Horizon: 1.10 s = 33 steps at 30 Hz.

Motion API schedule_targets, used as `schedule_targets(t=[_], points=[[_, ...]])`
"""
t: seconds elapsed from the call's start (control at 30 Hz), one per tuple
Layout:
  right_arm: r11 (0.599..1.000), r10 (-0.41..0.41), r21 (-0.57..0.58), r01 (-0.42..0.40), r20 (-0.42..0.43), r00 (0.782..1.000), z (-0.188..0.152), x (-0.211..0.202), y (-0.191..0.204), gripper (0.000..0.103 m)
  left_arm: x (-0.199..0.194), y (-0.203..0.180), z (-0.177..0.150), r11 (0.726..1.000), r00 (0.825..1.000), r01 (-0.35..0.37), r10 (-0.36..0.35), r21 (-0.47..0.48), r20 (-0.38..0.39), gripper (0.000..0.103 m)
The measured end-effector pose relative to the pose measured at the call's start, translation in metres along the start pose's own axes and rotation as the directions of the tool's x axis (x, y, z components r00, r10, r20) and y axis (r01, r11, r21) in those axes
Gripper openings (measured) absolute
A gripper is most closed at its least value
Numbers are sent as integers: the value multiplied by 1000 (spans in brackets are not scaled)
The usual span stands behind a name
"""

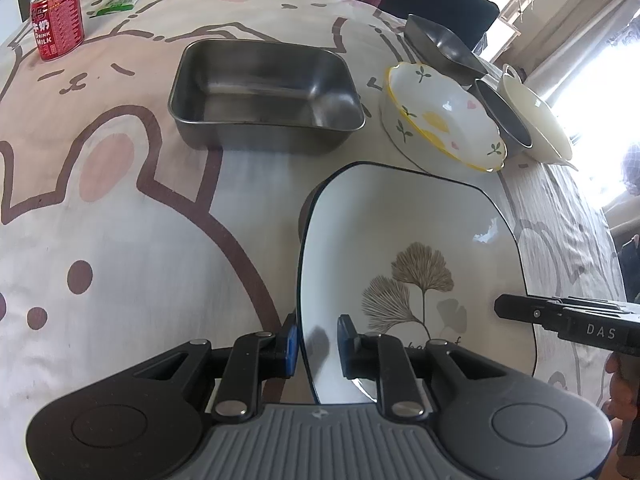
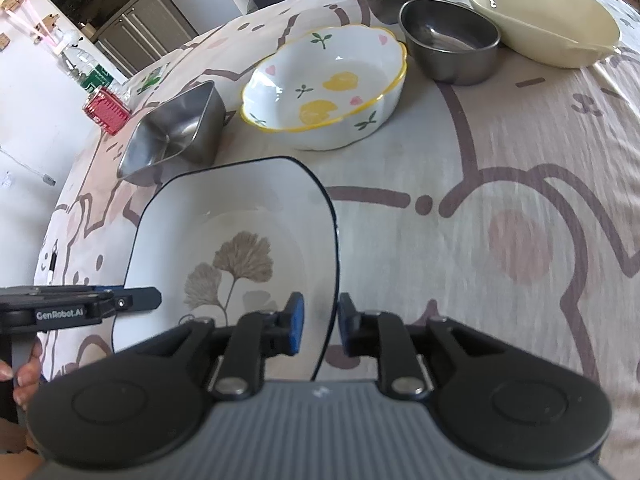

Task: Organize plates and bowls
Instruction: 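Lower the white plate onto the tablecloth and open both grippers, then move the right gripper to the cream bowl and grasp its rim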

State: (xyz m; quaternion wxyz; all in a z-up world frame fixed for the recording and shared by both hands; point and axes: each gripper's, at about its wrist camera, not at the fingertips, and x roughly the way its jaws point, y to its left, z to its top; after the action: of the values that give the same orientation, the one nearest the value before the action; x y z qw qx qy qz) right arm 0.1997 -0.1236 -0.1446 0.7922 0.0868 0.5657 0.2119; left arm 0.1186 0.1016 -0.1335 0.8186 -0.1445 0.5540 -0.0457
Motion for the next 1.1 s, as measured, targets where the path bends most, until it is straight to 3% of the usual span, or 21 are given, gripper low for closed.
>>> schedule_targets(t=[0.1,0.17,0.23,0.3,0.37,0.67,0.87,1.1], points=[[1000,2,4,-2,-2,1000,0,1,0,24,-1,1,0,1000,1000,5,-5,-13,-4,24],[1000,11,7,-11,-4,1000,0,0,0,31,-2,2,-1,1000,1000,3,-4,-26,-7,45],[1000,14,3,-14,-8,1000,-1,0,1,50,-3,3,-2,999,1000,1,-1,-32,-6,55],[1000,9,-15,-9,-3,1000,-2,-2,4,55,-5,3,-3,1000,1000,0,0,-30,-5,59],[1000,7,-26,-7,2,1000,-4,-4,6,59,-6,3,-5,1000,1000,1,-1,-28,-7,74],[998,20,-56,-17,53,998,-10,-14,10,86,-19,7,-13,1000,1000,2,-2,-24,23,98],[999,19,-52,-15,83,996,-14,-21,8,103,-27,4,-19,1000,999,1,-2,6,45,103],[997,31,-71,-20,154,988,-19,-36,5,103,-40,-7,-14,999,994,17,-20,35,104,103]])
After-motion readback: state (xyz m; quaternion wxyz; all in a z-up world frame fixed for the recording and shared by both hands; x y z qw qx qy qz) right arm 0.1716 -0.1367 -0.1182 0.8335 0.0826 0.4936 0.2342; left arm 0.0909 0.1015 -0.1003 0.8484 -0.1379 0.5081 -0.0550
